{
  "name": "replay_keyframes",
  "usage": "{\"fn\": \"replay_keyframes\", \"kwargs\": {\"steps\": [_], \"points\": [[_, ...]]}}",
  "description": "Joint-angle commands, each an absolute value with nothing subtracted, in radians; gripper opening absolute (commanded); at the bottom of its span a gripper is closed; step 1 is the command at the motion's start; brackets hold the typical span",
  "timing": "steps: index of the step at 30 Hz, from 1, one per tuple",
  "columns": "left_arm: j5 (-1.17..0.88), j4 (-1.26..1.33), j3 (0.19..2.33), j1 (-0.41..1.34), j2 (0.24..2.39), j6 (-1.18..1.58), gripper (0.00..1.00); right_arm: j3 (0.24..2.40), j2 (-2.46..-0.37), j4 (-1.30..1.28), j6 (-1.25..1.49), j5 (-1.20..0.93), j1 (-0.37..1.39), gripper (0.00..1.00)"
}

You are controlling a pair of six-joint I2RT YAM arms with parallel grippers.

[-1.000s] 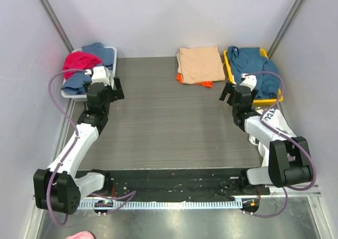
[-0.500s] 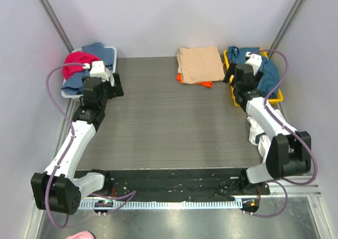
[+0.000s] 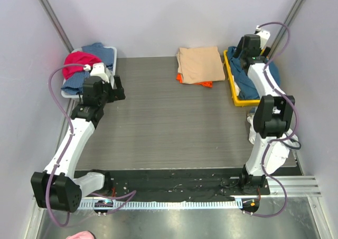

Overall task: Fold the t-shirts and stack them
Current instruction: Grab the tshirt from the pile

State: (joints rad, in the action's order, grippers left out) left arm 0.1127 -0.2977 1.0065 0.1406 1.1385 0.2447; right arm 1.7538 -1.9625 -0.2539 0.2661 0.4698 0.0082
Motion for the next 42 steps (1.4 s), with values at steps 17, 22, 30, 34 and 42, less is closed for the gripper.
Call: {"fn": "replay_keyframes", "kwargs": {"steps": [17,22,30,34,42], "points": [[0.060,-0.319,0.885,0.137,0.999,0.341,1.00,1.881,-2.226,-0.383,0.337,0.261,-0.135,0.82],[0.067,-0.321,0.874,0.137,0.992,0.339,1.00,1.865,-2.232,-0.385,0.333,0.264,-0.135,0.58],[0.069,-0.333,0.862,0.137,0.974,0.341,1.00,1.853,-2.201,-0.394,0.322,0.275,-0.135,0.01],[0.068,-0.333,0.859,0.135,0.960,0.345,1.00,1.835,-2.093,-0.371,0.313,0.276,-0.133,0.01],[0.037,-0.337,0.874,0.135,0.966,0.367,1.00,1.880,-1.814,-0.386,0.301,0.114,-0.091,0.01]]}}
